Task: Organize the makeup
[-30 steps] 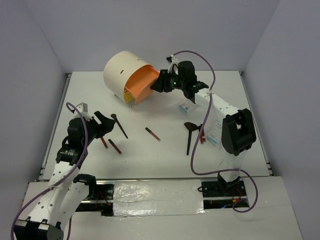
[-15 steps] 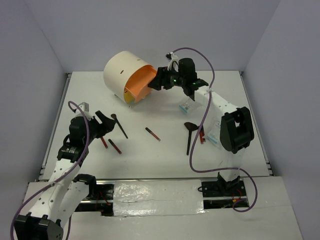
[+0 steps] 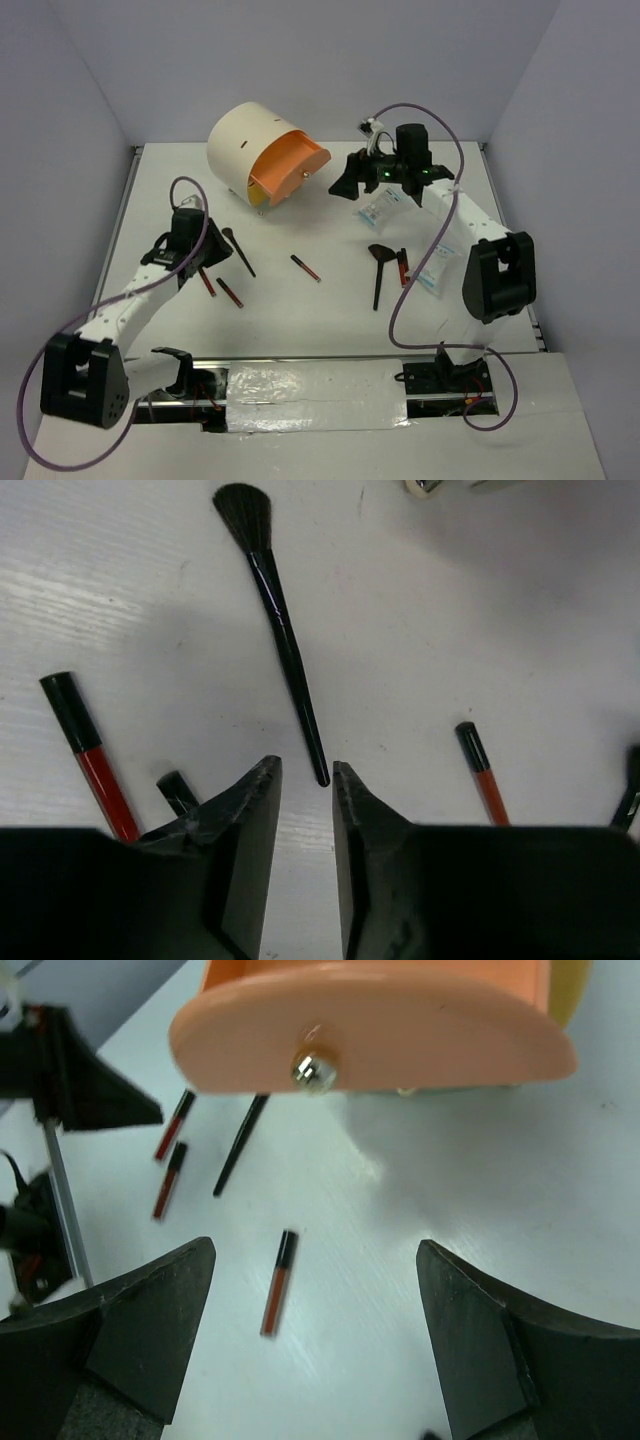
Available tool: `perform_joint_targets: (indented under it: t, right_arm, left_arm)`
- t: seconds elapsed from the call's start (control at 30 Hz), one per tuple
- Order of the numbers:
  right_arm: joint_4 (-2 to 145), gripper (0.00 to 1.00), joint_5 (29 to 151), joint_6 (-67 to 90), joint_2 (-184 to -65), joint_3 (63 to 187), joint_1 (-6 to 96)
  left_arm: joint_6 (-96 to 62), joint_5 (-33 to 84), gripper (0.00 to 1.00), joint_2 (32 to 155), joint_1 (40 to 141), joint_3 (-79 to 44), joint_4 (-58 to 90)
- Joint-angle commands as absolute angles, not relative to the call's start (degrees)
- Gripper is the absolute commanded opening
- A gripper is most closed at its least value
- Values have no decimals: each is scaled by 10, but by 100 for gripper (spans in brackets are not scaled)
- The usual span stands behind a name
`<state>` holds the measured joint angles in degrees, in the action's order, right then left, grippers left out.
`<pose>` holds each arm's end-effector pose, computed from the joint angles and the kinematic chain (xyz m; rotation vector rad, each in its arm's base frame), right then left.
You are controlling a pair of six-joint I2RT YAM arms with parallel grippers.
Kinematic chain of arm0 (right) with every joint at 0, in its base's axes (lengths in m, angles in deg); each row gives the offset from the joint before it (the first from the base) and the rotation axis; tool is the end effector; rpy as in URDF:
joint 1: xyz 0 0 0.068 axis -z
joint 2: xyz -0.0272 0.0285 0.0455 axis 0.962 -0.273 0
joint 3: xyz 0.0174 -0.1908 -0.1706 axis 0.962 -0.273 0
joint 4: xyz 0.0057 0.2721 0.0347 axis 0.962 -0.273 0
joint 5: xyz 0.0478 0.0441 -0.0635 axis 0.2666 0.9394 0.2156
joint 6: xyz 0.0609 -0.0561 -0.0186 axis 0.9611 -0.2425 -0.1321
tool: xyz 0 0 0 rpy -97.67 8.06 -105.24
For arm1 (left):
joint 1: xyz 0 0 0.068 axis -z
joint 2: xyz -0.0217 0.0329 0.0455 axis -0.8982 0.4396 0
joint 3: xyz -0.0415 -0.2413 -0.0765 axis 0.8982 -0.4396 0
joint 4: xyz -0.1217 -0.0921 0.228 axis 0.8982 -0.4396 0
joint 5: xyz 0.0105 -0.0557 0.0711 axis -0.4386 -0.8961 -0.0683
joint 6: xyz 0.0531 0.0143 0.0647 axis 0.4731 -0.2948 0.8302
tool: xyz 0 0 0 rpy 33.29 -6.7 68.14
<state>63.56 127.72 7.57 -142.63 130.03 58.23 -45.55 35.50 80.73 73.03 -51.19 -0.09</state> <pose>0.4046 0.1708 0.2775 -0.7240 1.8946 1.0128 0.2810 -0.0426 0.1904 -0.6315 2.1814 -0.4310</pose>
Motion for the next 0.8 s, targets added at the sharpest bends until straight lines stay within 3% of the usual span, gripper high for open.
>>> perform_joint_targets:
  t: [0.0,0.07,0.17,0.77]
  right_arm:
    - [555,89,1346,-90,-1341,1268,593]
    - [529,90,1336,-144,-1306,1243,597]
    - [504,90,1306,-180,-1270,1224,599]
    - [510,90,1303,-164,-1222,1160,676]
  left_arm:
    - [-454,427,41,871,772,-455,-37]
    - [-463,463,60,920,799,-423,-60]
    - [-476,478,69,977,813,-392,-71]
    - [-539,513,57,1161,819,-326,-35]
